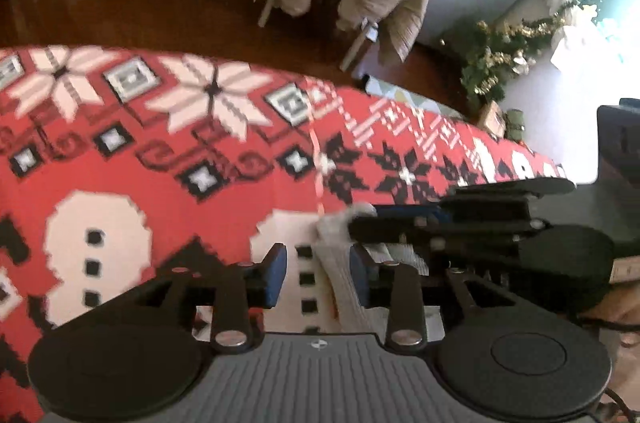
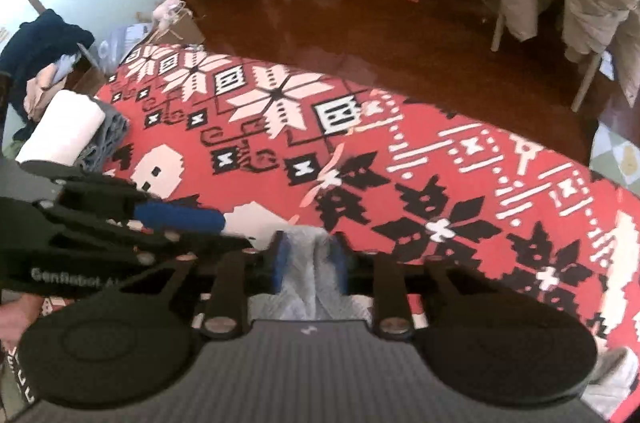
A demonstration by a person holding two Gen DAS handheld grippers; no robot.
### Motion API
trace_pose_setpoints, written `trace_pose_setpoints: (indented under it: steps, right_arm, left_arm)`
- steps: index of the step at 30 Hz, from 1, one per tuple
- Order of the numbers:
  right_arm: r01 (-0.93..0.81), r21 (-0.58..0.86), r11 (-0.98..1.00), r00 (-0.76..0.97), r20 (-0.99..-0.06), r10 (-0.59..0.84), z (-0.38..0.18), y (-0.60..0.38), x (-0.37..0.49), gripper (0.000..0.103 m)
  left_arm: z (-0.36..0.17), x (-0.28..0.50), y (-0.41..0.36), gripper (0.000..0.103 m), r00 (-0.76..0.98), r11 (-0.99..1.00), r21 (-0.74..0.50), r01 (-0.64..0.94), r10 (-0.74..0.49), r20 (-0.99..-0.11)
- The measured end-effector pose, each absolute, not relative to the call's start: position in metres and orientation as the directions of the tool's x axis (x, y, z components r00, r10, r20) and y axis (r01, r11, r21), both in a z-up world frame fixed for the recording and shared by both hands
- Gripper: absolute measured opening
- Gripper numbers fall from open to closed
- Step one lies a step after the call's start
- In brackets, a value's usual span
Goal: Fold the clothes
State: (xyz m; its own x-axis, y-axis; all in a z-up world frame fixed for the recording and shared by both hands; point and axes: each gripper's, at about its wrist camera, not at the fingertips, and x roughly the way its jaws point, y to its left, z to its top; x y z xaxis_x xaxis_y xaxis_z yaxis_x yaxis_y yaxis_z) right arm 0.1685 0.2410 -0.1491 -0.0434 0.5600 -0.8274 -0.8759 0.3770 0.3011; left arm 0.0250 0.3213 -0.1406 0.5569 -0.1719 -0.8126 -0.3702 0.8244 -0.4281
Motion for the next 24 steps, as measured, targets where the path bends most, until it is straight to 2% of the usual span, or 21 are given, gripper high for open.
trace_pose_setpoints:
  steps: [2, 7, 11, 13, 15, 18, 22, 24]
  right_arm:
    - [-0.867, 0.314, 0.387, -0.041, -0.819, 0.572, -0.149, 0.24, 0.17, 0.007]
    - [-0.835, 0.344, 0.429, -0.026, -0.804, 0.594, -0.147, 0.239, 0.18, 0.006]
    - [-0.816, 0.347, 0.463, -0.017, -0.813, 0.582, -0.154, 0.251, 0.192, 0.008]
    - [-0.81, 0.344, 0.475, -0.007, -0.816, 0.578, -0.158, 0.253, 0.194, 0.019]
    - [-0.798, 0.344, 0.494, 0.023, -0.802, 0.597, -0.151, 0.245, 0.194, 0.031]
    - [-0.765, 0.361, 0.533, 0.074, -0.773, 0.63, -0.136, 0.224, 0.196, 0.037]
    - [-0.722, 0.334, 0.606, 0.162, -0.77, 0.617, -0.116, 0.18, 0.193, 0.037]
    - [-0.696, 0.299, 0.653, 0.212, -0.783, 0.585, -0.109, 0.155, 0.192, 0.037]
  left_arm:
    - [-0.144, 0.025, 0.32, 0.002, 0.556, 0.812, -0.447, -0.376, -0.188, -0.81]
    - [-0.126, 0.031, 0.313, 0.001, 0.6, 0.819, -0.414, -0.399, -0.108, -0.792]
    - [-0.134, 0.041, 0.314, 0.002, 0.549, 0.814, -0.363, -0.454, -0.065, -0.833]
    - [-0.138, 0.041, 0.315, 0.005, 0.532, 0.797, -0.352, -0.491, -0.046, -0.845]
    - [-0.134, 0.035, 0.318, 0.014, 0.544, 0.776, -0.36, -0.518, -0.025, -0.838]
    - [-0.124, 0.024, 0.323, 0.021, 0.566, 0.741, -0.382, -0.552, -0.003, -0.824]
    - [-0.103, 0.02, 0.317, 0.02, 0.601, 0.768, -0.373, -0.521, 0.019, -0.799]
    - [-0.095, 0.026, 0.305, 0.009, 0.616, 0.812, -0.359, -0.46, 0.001, -0.787]
